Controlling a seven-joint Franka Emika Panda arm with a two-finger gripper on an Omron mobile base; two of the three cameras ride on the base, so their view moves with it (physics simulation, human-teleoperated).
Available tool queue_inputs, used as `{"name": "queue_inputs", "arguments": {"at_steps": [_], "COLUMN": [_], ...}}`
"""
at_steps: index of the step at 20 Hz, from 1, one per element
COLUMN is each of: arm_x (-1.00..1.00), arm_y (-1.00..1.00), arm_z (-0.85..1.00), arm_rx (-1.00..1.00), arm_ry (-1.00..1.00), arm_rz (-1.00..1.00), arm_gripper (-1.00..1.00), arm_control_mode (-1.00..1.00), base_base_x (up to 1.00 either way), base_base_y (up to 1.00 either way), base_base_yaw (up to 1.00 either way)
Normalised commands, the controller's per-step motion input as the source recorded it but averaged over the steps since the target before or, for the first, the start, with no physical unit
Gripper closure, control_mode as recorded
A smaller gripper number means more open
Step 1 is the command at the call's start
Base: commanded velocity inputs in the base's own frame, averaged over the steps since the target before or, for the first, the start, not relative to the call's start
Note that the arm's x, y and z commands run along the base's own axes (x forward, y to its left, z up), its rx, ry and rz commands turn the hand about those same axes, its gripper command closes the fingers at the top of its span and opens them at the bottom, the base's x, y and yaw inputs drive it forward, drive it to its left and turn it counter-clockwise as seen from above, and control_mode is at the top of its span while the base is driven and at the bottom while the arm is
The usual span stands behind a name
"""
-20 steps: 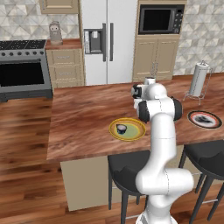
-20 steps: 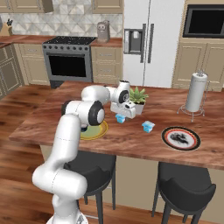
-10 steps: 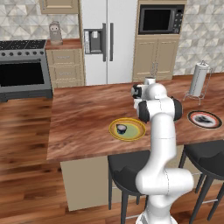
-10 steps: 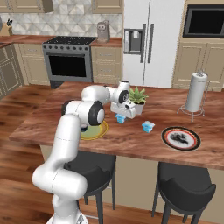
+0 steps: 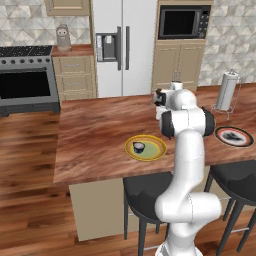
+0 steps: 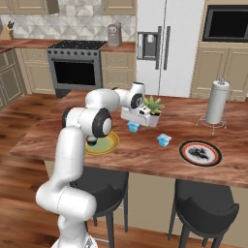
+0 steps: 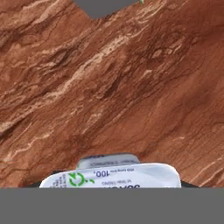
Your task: Place two yogurt containers on each plate.
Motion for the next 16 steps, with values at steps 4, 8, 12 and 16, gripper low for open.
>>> {"name": "queue_inputs", "arguments": {"at_steps": [4,8,12,16], "arm_x": [-1.00,-0.99,-0.78,-0.26], "arm_y": [0.16,0.49,0.81,0.80], "arm_z": [0.66,0.25,0.00,0.01], "arm_rx": [-0.01,-0.05,0.00,0.00], "arm_ry": [-0.09,-0.01,0.00,0.00], "arm_rz": [0.22,0.29,0.32,0.34], "arm_gripper": [1.00,1.00,1.00,1.00], "arm_control_mode": [-1.00,-1.00,-1.00,-1.00], "base_base_x": [0.00,0.00,0.00,0.00], "base_base_y": [0.00,0.00,0.00,0.00], "base_base_yaw": [0.00,0.00,0.00,0.00]}}
